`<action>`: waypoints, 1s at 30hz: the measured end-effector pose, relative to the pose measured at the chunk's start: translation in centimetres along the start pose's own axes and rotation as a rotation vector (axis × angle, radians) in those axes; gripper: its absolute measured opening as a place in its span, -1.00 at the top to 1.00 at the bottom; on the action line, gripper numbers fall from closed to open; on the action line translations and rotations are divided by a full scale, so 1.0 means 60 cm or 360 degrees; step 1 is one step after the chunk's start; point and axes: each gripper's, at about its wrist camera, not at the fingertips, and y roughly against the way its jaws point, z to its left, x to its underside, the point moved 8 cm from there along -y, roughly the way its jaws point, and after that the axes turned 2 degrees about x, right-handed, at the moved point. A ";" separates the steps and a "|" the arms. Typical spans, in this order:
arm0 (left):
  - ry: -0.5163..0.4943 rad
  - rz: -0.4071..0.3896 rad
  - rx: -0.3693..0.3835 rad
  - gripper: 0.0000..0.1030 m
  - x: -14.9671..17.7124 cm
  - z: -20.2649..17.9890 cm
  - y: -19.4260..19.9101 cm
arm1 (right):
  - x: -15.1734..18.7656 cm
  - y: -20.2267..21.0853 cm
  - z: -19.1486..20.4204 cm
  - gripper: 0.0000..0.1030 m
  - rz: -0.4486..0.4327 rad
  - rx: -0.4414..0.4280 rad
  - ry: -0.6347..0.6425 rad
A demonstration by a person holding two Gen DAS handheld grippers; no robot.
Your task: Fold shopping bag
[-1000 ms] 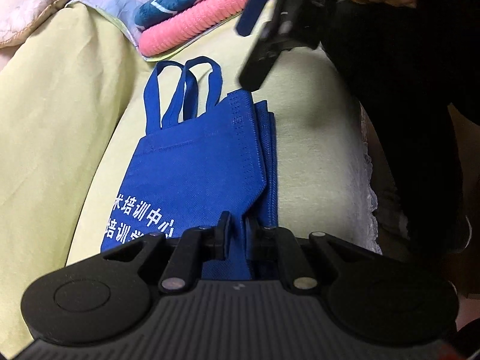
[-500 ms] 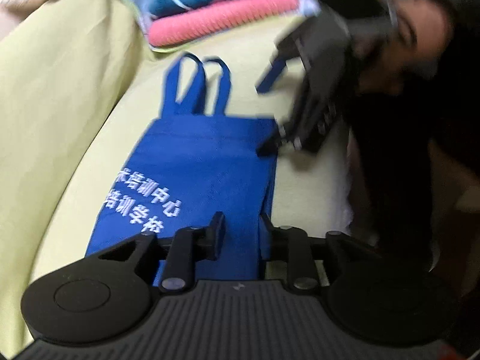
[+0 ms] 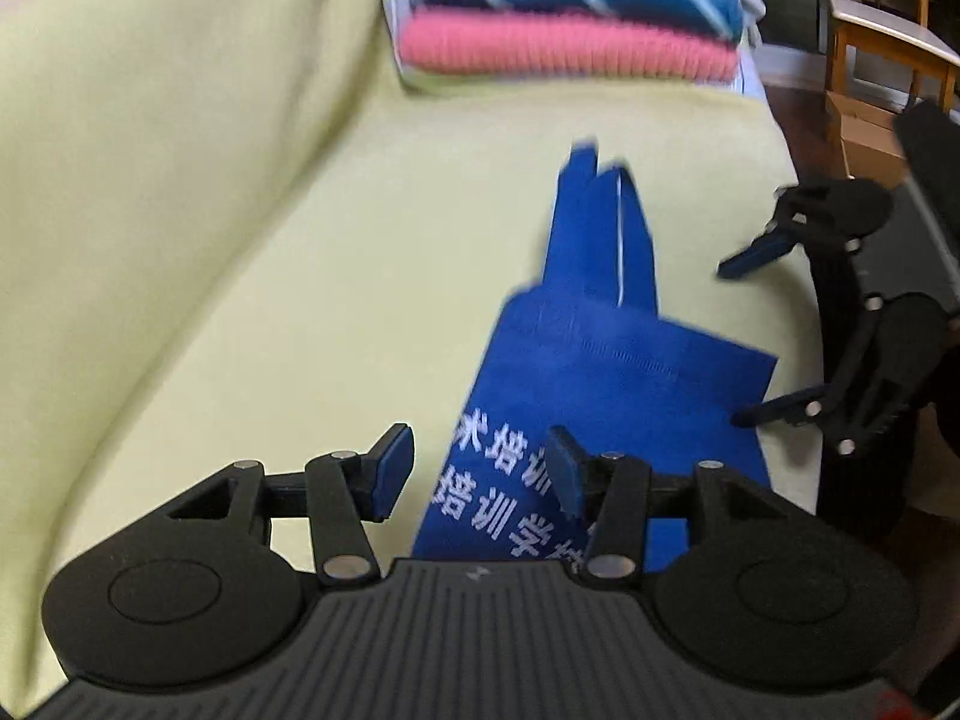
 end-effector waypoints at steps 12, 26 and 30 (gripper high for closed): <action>0.0223 0.0300 0.0495 0.39 0.021 0.034 -0.094 | 0.005 0.001 -0.011 -0.89 -0.0022 -0.0039 -0.0046; 0.0377 0.0098 0.0351 1.00 0.055 0.038 -0.059 | -0.004 -0.001 -0.025 -0.75 -0.0040 -0.0206 -0.0369; 0.0411 0.0101 0.0341 1.00 0.071 0.044 -0.054 | -0.004 0.004 -0.025 -0.70 -0.0024 -0.0377 -0.0680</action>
